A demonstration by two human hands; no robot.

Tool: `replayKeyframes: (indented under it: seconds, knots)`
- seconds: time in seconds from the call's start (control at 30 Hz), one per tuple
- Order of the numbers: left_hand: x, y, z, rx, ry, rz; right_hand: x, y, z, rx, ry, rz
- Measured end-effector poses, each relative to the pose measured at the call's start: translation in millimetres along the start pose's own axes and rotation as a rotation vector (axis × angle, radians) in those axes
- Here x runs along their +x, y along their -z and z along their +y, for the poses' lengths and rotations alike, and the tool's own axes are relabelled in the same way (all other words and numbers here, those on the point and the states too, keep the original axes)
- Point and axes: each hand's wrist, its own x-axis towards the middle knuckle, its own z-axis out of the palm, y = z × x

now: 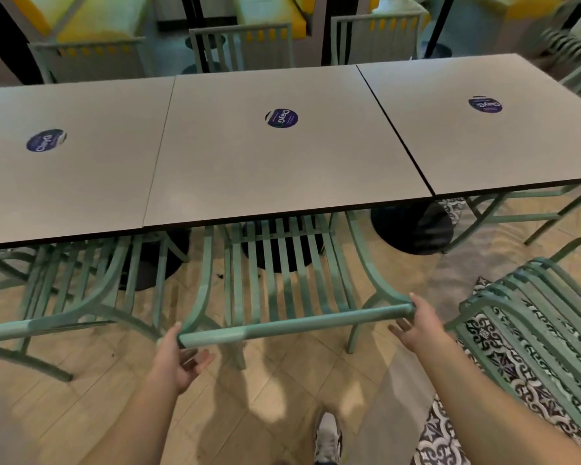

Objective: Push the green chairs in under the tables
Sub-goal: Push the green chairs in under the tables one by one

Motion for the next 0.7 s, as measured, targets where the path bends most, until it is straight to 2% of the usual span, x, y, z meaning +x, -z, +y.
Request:
replayKeyframes:
  seconds: [0.03, 0.13, 0.27, 0.37, 0.6, 0.7]
  knots:
    - [2.3, -2.5, -3.7, -0.08, 0.016, -0.02, 6.3, -0.7, -0.4, 0.029, 0.005, -0.003]
    - [8.1, -18.1, -3.9, -0.184, -0.027, 0.05, 26.9, -11.7, -2.3, 0.059, 0.029, -0.031]
    - [12.7, -34.4, 2.8, -0.14, -0.011, 0.122, 29.2, -27.1, -11.5, 0.105, -0.019, 0.136]
    - [9.1, -46.3, 7.6, -0.154, 0.005, 0.158, 28.4, -37.0, -17.0, 0.101, 0.001, 0.189]
    - [12.8, -79.2, 26.0, -0.182, 0.016, 0.153, 39.1, -60.0, -37.7, 0.093, -0.079, 0.102]
    - [12.1, -83.2, 24.0, -0.167, 0.017, 0.162, 52.2, -61.0, -39.8, 0.068, -0.061, 0.172]
